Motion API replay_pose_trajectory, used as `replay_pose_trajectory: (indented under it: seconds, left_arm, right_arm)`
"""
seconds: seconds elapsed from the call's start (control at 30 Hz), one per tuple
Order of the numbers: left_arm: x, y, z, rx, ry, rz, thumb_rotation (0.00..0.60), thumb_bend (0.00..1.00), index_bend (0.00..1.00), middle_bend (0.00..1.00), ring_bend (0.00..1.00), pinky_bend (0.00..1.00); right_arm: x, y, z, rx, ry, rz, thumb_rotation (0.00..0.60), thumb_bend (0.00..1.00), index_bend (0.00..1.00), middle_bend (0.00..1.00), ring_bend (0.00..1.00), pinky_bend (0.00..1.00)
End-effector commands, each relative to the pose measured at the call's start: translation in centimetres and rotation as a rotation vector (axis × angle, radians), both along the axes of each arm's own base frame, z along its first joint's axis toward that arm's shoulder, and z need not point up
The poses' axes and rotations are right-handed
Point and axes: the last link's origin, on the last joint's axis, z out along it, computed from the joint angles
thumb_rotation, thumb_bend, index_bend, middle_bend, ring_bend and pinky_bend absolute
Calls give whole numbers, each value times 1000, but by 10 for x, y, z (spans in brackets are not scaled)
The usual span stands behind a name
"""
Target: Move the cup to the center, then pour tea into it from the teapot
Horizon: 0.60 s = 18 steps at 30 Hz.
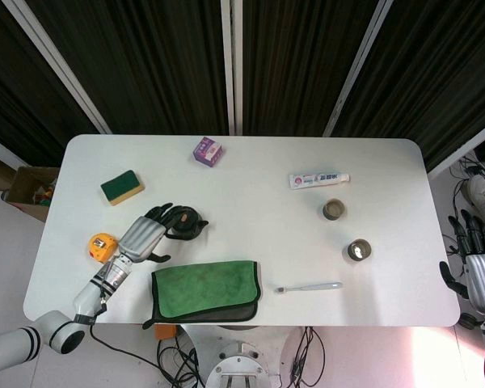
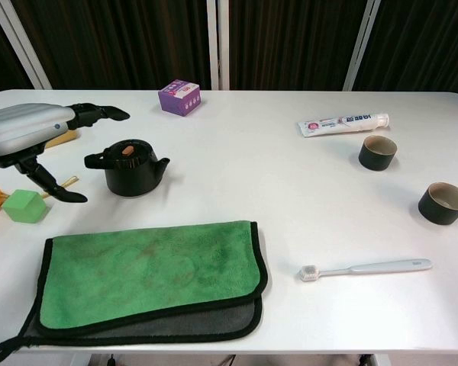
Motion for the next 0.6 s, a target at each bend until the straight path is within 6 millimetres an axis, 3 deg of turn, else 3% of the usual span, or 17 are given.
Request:
replay_pose_trajectory:
  seconds: [0.03,0.6]
  left_arm:
    - [0,0,0,2,1,-1,599,103,51,65,15,148]
    - [2,-1,4,6,12,-10,600,103,51,65,15,148]
  right_arm:
    - [0,0,0,-1,0,1,600,335,0,0,0,0]
    - [-6,3,-7,22,-2,-15,600,334,0,0,0,0]
